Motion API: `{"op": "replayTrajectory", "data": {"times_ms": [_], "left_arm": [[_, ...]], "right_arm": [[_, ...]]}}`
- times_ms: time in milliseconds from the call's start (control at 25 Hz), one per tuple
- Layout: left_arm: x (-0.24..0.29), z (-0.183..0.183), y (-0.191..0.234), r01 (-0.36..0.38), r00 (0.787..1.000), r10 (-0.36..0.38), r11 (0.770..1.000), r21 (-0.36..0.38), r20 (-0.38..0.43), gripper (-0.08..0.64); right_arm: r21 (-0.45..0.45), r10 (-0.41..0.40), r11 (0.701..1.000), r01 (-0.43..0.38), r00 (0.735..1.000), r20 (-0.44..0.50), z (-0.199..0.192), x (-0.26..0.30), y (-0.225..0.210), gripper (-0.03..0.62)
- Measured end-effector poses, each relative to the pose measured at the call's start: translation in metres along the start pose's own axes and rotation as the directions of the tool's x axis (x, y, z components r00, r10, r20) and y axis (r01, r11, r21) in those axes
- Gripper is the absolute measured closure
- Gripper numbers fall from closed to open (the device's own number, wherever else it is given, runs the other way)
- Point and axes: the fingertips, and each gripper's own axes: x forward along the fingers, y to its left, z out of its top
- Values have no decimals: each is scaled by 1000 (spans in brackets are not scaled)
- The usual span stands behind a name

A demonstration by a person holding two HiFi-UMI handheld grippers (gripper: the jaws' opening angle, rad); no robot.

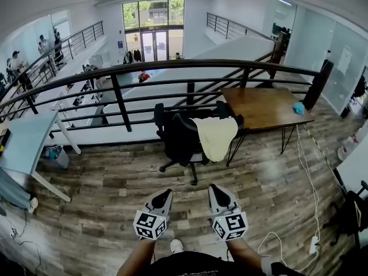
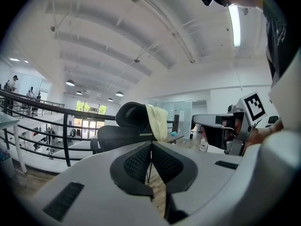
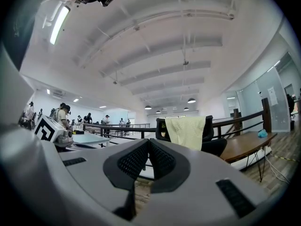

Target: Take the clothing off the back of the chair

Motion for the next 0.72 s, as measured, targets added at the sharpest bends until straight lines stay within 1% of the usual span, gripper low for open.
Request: {"op": "replayTrajectory", "data": {"times_ms": [240, 400, 720], "left_arm": [[19, 11, 25, 24, 1000, -25, 1000, 17, 16, 548], [31, 12, 38, 43, 999, -43, 999, 26, 10, 548], [52, 18, 48, 62, 998, -62, 998, 33, 7, 548]], "right_arm": [[1, -19, 1000, 19, 1000, -22, -13, 29, 2, 571], [-3, -49, 999, 49, 998, -31, -20, 46, -2, 571], [-5, -63, 998, 63, 997, -34, -19, 66, -14, 571]]}}
